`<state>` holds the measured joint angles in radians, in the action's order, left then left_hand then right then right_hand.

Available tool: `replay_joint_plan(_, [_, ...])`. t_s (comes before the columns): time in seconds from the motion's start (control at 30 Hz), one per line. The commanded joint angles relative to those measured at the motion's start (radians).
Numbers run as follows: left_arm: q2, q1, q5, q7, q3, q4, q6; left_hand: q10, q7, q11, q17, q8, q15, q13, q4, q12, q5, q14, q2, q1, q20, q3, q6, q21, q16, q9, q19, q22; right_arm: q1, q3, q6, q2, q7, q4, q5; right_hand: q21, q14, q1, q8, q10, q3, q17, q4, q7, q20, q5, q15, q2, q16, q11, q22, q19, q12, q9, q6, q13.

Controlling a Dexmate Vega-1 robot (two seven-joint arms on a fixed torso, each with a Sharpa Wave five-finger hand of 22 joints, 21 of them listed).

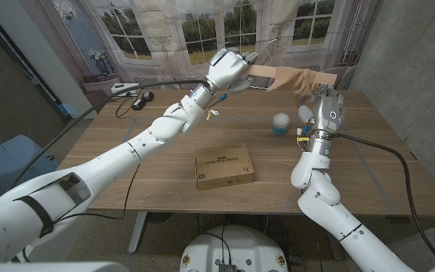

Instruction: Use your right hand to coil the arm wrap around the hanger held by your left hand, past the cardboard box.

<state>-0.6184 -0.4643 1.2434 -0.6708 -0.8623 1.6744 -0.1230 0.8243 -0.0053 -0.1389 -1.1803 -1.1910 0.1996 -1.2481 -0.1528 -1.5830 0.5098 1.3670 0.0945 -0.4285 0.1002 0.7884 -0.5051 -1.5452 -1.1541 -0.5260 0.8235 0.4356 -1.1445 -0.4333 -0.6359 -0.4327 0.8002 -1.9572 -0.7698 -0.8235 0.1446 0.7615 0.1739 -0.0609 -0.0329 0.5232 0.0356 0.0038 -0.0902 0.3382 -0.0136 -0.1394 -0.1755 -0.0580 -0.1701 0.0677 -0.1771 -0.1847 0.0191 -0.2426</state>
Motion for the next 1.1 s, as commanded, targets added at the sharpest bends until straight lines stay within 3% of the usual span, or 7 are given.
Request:
replay_joint_plan(0.03, [-0.003,-0.007,-0.002,0.015,0.007,0.010,-0.010,-0.001,0.001,-0.003,-0.004,-0.003,0.002,-0.003,-0.005,-0.003,0.000,0.007,0.013,0.000,0.067,-0.001,-0.009,-0.005,-0.006,-0.002,0.006,0.006,0.003,-0.034,-0.112,-0.160,-0.226,-0.134,0.124,0.082,-0.139,-0.015,0.001,0.124,-0.052,-0.025,0.011,0.004,-0.034,0.040,0.050,0.002,-0.006,-0.034,-0.003,-0.096,0.000,-0.005,-0.104,0.014])
replay_joint_plan(0.23, [-0.007,-0.019,-0.002,0.035,0.015,0.025,-0.027,0.000,0.001,-0.003,-0.005,-0.005,0.001,-0.003,-0.005,-0.003,0.000,0.007,0.014,0.000,0.067,-0.001,-0.007,-0.006,-0.007,-0.005,0.005,0.008,-0.003,-0.012,-0.108,-0.220,-0.301,-0.173,0.215,0.211,-0.322,-0.045,0.002,0.296,-0.120,-0.061,0.031,0.027,-0.070,0.096,0.104,0.013,-0.007,-0.085,-0.002,-0.254,-0.003,-0.007,-0.259,0.026])
replay_joint_plan(0.33, [-0.009,-0.026,-0.004,0.051,0.019,0.035,-0.035,0.000,0.002,-0.003,-0.004,-0.005,0.002,-0.003,-0.005,-0.003,-0.001,0.005,0.014,-0.001,0.068,-0.001,-0.007,-0.003,-0.006,-0.005,0.007,0.003,-0.017,0.003,-0.076,-0.220,-0.258,-0.159,0.246,0.217,-0.332,-0.050,0.004,0.306,-0.125,-0.063,0.035,0.022,-0.079,0.101,0.109,0.016,-0.009,-0.092,-0.002,-0.257,-0.004,-0.007,-0.265,0.026])
replay_joint_plan(0.5, [-0.015,-0.039,-0.007,0.106,0.028,0.063,-0.054,0.001,0.002,-0.003,-0.003,-0.004,0.002,-0.003,-0.005,-0.003,-0.001,0.004,0.014,-0.001,0.068,-0.001,-0.008,-0.003,-0.005,-0.002,0.007,0.003,-0.049,0.034,0.002,-0.186,-0.118,-0.112,0.282,0.216,-0.273,-0.067,0.039,0.246,-0.129,-0.076,0.058,0.007,-0.080,0.108,0.108,0.075,-0.046,-0.087,-0.002,-0.171,-0.037,-0.007,-0.174,0.030])
replay_joint_plan(0.77, [-0.019,-0.066,-0.029,0.227,0.046,0.119,-0.078,0.002,0.000,-0.003,-0.002,-0.004,0.002,-0.003,-0.005,-0.003,-0.002,0.002,0.014,-0.002,0.071,-0.001,-0.006,-0.002,-0.004,-0.004,0.007,0.001,-0.078,0.068,0.074,-0.159,0.042,-0.075,0.297,0.228,-0.257,-0.039,0.049,0.216,-0.106,-0.091,0.053,0.004,-0.077,0.101,0.104,0.129,-0.050,-0.084,-0.002,-0.149,-0.045,-0.005,-0.124,0.032])
replay_joint_plan(0.97, [-0.032,-0.097,-0.058,0.390,0.072,0.201,-0.106,0.002,0.002,-0.003,-0.007,-0.004,0.003,-0.003,-0.005,-0.003,-0.003,0.004,0.015,-0.002,0.071,-0.001,-0.007,-0.003,-0.008,-0.004,0.007,0.001,-0.111,0.125,0.249,-0.114,0.266,-0.017,0.305,0.241,-0.180,0.027,0.062,0.125,-0.048,-0.129,0.023,-0.001,-0.006,0.060,0.081,0.222,-0.069,-0.068,-0.001,-0.070,-0.066,-0.004,-0.025,0.038])
replay_joint_plan(1.1, [-0.045,-0.114,-0.079,0.503,0.092,0.253,-0.118,0.001,0.001,-0.004,-0.007,-0.003,0.004,-0.003,-0.005,-0.003,-0.003,0.000,0.017,-0.003,0.072,-0.001,-0.004,-0.002,-0.007,-0.004,0.008,0.000,-0.147,0.254,0.449,0.070,0.317,0.050,0.166,0.244,-0.068,0.055,0.075,0.017,-0.014,-0.162,-0.007,-0.010,0.010,-0.006,0.054,0.252,-0.096,-0.057,-0.001,0.022,-0.085,-0.002,0.091,0.043])
